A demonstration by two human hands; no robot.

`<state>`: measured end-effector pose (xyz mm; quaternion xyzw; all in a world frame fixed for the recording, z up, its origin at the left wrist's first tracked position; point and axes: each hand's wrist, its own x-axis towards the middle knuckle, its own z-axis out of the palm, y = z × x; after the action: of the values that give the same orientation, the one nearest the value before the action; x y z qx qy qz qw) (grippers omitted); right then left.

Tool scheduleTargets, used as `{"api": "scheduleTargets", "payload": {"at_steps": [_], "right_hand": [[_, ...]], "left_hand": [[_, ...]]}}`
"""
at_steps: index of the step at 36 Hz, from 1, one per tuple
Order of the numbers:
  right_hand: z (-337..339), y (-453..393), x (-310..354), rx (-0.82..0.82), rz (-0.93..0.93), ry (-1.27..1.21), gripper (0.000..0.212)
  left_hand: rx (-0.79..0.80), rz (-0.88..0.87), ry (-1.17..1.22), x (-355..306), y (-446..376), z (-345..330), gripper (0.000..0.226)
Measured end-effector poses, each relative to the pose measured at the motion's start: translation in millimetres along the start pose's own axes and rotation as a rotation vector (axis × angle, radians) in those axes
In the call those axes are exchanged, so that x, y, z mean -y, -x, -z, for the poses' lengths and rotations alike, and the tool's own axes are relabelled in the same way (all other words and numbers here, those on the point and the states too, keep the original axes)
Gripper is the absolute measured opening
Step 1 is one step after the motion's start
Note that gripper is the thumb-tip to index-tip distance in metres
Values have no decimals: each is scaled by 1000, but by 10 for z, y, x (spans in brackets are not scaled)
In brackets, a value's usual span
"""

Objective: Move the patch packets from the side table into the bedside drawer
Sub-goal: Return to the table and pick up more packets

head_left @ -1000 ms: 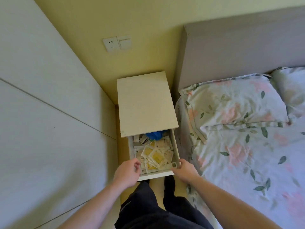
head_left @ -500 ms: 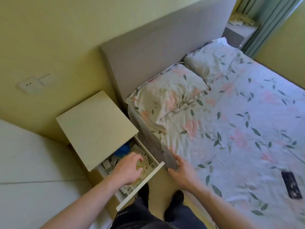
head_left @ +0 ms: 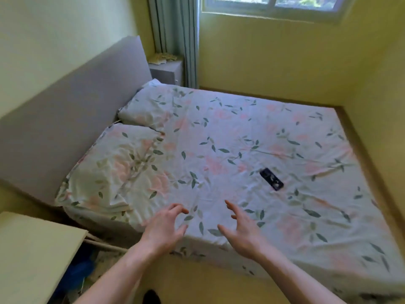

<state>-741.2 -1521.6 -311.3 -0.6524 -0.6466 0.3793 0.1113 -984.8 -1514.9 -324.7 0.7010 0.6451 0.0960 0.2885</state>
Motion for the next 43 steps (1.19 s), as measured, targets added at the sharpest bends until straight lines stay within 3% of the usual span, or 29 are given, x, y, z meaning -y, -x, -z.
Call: {"api": "scheduleTargets", "payload": {"at_steps": [9,20,28,43], "right_hand": [[1287,646,-1340,-184,-103,-79,75],[2540,1153,-2628,-380,-234,-179,66],[3398,1264,-3598,-453,-362,-232,60],[4953,1847,-5636,-606,-535,-266,63]], "left_hand": [[0,-221,13,-1896,-384,-713,32],[139,-453,-122,-3514,-1074,-1442,34],[205,-560,-67,-4783,-1765,-2139,30],[344,-817,-190,-7400,-2405,-3679,38]]}}
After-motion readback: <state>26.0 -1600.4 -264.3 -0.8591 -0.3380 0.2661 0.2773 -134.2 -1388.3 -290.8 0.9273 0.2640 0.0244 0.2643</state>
